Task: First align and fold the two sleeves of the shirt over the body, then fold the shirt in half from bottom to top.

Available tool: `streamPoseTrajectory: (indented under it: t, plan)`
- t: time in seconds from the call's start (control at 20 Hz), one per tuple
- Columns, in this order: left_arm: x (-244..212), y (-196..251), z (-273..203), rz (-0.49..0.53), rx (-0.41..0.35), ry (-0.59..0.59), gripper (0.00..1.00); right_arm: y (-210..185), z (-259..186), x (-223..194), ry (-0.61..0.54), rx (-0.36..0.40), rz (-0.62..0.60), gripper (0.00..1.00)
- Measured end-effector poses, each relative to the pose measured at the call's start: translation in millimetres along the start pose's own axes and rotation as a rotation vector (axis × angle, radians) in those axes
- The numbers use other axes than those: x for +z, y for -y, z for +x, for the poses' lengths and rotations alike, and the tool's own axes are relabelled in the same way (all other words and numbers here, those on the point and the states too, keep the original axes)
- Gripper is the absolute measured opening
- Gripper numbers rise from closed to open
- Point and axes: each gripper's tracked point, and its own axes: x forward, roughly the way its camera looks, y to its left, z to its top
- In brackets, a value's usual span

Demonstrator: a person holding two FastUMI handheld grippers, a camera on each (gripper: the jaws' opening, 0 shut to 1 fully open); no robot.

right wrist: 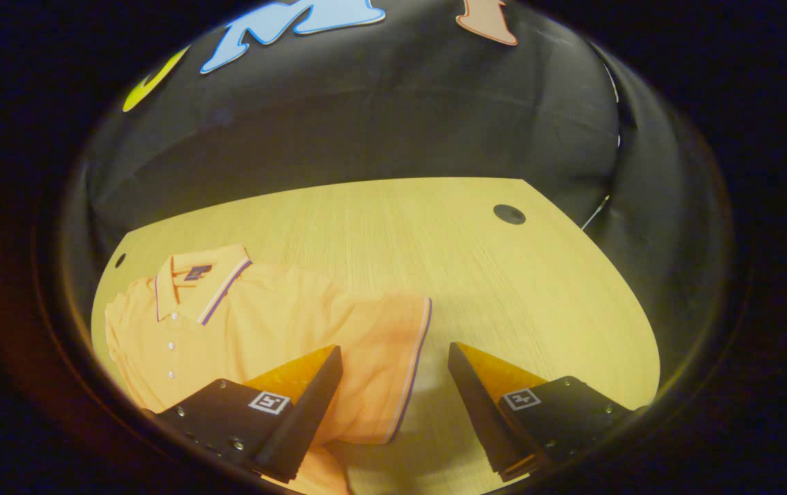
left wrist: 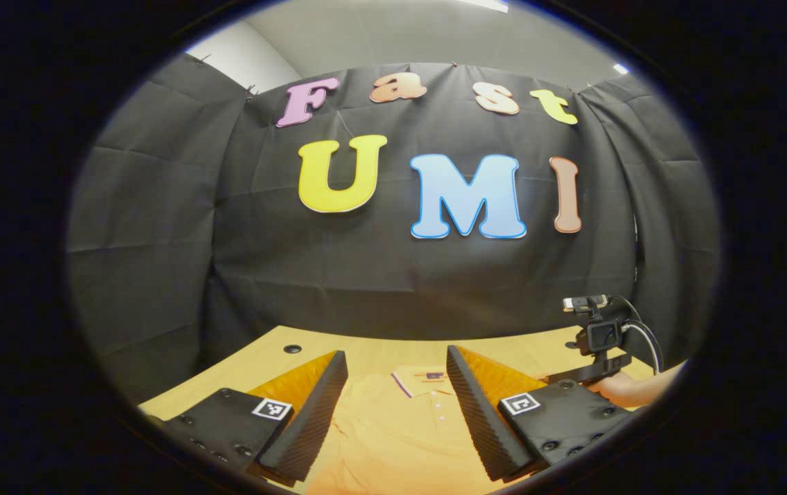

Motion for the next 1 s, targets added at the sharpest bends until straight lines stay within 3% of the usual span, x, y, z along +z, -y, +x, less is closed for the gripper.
streamPoseTrajectory:
  t: [0.1, 0.3, 0.35, 0.4, 0.5, 0.55, 0.6, 0.7, 0.75, 1.0]
  plan:
    - [0.3, -2.6, -1.2, 0.006, 0.007, 0.001, 0.98, -1.6, 2.8, -4.7, -0.018, 0.011, -0.004, 0.95]
    - [-4.0, -6.8, -4.0, 0.005, 0.016, -0.010, 0.98, -5.4, 5.3, -8.9, -0.029, 0.023, -0.027, 0.77]
    - [-5.1, -7.9, -5.1, 0.002, 0.021, -0.013, 0.95, -9.7, 4.1, -10.8, -0.033, 0.049, -0.032, 0.76]
    - [-5.1, -8.7, -6.2, -0.001, 0.025, -0.014, 0.98, -11.1, 5.3, -10.6, -0.030, 0.053, -0.040, 0.71]
    - [-5.6, -9.6, -7.9, -0.006, 0.030, -0.016, 0.98, -11.6, 3.9, -9.0, -0.016, 0.056, -0.063, 0.51]
    - [-5.7, -10.2, -8.9, -0.006, 0.032, -0.018, 0.98, -10.6, 4.1, -9.7, -0.015, 0.053, -0.068, 0.52]
    - [-6.5, -11.2, -10.5, -0.004, 0.034, -0.019, 0.98, -10.5, 6.2, -7.8, -0.008, 0.050, -0.067, 0.26]
    - [-6.3, -13.3, -13.4, 0.000, 0.042, -0.017, 0.98, -6.2, 8.5, -4.1, -0.001, 0.034, -0.073, 0.17]
    - [-6.3, -14.8, -14.4, -0.001, 0.046, -0.018, 0.98, -8.4, 5.2, -6.8, -0.002, 0.034, -0.074, 0.08]
    - [-8.7, -24.8, -20.5, -0.006, 0.076, -0.018, 0.98, -13.0, -5.5, 4.4, 0.054, 0.032, -0.118, 0.08]
